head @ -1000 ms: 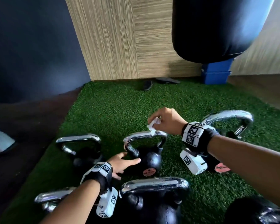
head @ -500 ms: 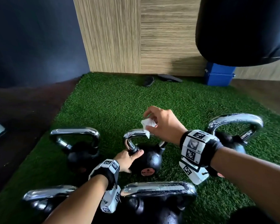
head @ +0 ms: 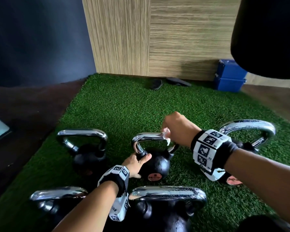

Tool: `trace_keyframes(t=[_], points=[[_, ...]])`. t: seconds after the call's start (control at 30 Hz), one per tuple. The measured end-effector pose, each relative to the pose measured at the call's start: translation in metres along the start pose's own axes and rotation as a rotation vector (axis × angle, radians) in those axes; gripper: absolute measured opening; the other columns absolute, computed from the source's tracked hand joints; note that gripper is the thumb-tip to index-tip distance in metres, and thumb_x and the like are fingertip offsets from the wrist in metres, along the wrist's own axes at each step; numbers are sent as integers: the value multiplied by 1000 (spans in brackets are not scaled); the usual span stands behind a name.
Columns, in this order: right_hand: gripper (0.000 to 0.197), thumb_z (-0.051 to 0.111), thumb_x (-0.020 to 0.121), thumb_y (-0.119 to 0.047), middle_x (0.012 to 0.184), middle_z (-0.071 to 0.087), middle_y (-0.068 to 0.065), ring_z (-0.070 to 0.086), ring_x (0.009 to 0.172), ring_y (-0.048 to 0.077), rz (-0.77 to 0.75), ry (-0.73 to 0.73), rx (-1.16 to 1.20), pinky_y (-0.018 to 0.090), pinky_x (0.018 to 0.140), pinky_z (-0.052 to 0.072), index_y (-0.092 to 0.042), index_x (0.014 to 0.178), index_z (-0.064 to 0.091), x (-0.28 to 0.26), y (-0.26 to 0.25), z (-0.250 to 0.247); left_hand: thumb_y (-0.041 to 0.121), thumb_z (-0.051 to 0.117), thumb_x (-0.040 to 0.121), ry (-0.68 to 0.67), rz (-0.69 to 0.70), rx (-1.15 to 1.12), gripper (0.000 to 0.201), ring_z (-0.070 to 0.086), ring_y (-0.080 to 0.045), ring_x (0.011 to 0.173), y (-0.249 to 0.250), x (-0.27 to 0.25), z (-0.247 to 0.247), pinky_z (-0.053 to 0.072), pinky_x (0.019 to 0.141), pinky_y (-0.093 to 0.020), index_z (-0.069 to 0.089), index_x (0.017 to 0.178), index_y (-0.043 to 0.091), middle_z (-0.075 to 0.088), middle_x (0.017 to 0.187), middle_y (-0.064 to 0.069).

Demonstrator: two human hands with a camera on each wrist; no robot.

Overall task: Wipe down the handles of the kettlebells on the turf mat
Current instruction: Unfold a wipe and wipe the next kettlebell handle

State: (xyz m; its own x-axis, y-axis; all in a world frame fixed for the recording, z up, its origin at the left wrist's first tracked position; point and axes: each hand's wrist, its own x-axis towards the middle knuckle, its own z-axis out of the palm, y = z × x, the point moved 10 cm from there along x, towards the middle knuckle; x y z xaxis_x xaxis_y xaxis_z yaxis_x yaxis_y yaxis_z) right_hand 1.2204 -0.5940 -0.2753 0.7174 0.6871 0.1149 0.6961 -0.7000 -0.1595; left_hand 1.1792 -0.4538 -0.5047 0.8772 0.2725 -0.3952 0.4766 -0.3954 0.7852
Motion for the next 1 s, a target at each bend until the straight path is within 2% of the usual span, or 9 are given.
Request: trace_keyframes(t=[0.1,0.17,0.33,0.47,0.53,0.63,0.73,0.87,1.0], points=[[25,64,95,-13,121,69,6,71,100,12,-33,22,43,18,81,59,-14,120,68,-5,-10,1,64,54,93,50,41,49,75,60,-40,123,0,0,-3,53,101,-52,49,140,5,58,138,-20],[27,66,94,-12,124,68,2,69,105,11,10,11,95,21,87,58,-17,121,67,-8,-3,0,63,52,94,58,42,53,75,60,-41,122,0,0,-2,51,102,-53,49,139,3,59,136,-22],[20,71,86,-2,107,71,5,67,86,9,176,49,183,18,75,59,-10,104,67,-15,36,-9,62,61,90,28,42,52,77,58,-38,126,4,-2,-1,54,100,-46,48,146,11,57,142,-15],[21,66,89,3,105,73,6,69,79,11,186,44,136,15,66,58,-8,107,71,-13,29,-6,60,60,92,46,62,44,71,58,-37,126,5,-4,-3,55,98,-43,49,144,12,57,141,-14],[20,64,90,2,102,72,5,71,82,13,235,56,159,19,68,60,-7,106,71,-15,34,-6,59,63,91,42,46,79,70,60,-35,123,3,-2,-2,56,88,-32,50,143,14,59,137,-14],[14,59,92,3,93,73,11,74,83,21,333,23,185,30,71,62,1,96,72,-21,58,1,65,66,85,12,7,54,76,62,-36,119,-3,1,0,59,90,-39,52,142,16,61,133,-13],[12,70,86,1,93,74,11,70,74,14,427,-21,231,19,54,55,-1,97,75,-28,81,12,63,66,87,29,41,96,74,64,-32,115,-2,3,-3,54,97,-37,53,140,14,63,129,-11],[21,82,74,0,87,74,3,65,65,6,481,-21,364,18,51,53,-10,92,78,-23,95,20,64,68,85,40,33,150,78,61,-25,104,-3,3,-5,51,81,-24,49,143,14,56,114,-3],[20,77,76,8,82,73,4,64,54,8,575,-87,489,16,42,47,-11,83,77,-24,109,47,66,68,83,29,15,37,79,62,-35,117,-4,2,-3,60,89,-41,51,139,12,59,122,-9]])
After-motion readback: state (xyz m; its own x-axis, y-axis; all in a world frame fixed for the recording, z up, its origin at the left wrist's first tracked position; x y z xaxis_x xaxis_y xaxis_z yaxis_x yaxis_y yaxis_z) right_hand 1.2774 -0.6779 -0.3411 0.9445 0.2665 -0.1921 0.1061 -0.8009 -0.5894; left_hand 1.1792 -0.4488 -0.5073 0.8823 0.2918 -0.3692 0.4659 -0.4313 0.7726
